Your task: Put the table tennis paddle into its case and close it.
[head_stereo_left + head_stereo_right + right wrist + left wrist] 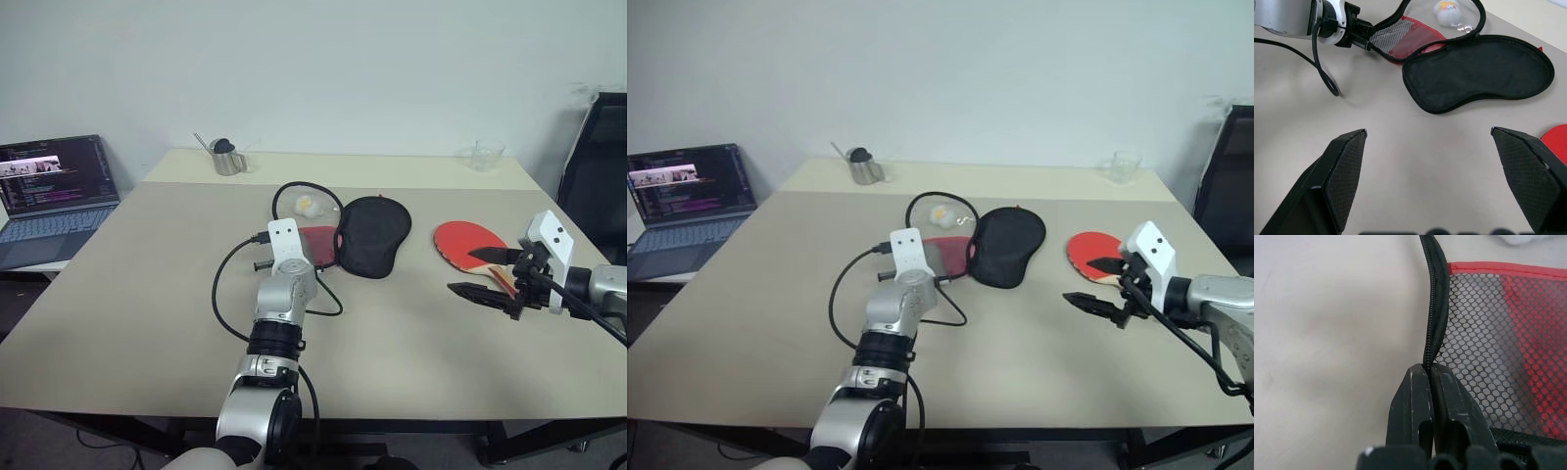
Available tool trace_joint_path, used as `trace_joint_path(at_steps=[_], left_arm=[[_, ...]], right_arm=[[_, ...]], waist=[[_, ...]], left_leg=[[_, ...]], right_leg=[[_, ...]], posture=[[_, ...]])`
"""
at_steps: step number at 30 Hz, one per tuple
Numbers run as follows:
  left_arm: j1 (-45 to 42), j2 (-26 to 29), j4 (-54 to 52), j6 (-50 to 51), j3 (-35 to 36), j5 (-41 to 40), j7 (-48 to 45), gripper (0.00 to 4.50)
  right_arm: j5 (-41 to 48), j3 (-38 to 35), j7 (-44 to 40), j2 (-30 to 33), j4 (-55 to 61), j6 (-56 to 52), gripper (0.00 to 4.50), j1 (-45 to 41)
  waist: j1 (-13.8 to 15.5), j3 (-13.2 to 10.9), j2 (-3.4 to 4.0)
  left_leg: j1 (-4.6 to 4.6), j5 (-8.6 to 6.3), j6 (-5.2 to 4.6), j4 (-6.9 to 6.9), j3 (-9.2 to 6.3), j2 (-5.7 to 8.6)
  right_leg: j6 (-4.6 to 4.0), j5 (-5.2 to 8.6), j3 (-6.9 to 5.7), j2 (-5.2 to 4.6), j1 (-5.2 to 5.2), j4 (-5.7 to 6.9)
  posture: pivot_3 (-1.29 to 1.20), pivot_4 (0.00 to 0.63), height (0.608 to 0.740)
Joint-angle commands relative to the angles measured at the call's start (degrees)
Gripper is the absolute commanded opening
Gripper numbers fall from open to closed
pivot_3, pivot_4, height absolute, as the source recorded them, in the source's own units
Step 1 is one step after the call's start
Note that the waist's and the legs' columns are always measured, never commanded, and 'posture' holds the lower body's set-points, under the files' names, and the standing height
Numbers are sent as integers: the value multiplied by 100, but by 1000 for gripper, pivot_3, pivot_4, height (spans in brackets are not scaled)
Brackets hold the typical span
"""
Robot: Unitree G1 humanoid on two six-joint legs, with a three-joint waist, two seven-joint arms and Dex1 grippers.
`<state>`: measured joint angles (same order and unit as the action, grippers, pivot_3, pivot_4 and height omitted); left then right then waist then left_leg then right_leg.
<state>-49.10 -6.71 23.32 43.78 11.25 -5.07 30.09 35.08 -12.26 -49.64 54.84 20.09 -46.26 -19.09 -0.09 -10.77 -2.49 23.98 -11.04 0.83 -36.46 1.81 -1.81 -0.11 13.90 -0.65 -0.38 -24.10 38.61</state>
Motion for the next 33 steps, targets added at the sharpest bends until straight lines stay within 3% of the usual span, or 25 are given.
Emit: trace_joint_path(at_steps=[1,33], left_arm=[[-150,-678,-106,4,-207,-55,90,38],[-678,-954,874,-744,-581,-641,98,38]], right_arm=[[50,-92,25,-3,184,45,4500,-44],[85,-72,108,-23,269,-42,4500,-48]], waist=[[1,0,0],[12,-1,-2]], left_leg=[[1,0,0,0,-1,0],[9,0,0,3,-1,11]], right_leg=[[0,0,0,-1,0,-1],[12,0,-3,-12,0,-14]], posture=[[0,150,740],[0,150,740]])
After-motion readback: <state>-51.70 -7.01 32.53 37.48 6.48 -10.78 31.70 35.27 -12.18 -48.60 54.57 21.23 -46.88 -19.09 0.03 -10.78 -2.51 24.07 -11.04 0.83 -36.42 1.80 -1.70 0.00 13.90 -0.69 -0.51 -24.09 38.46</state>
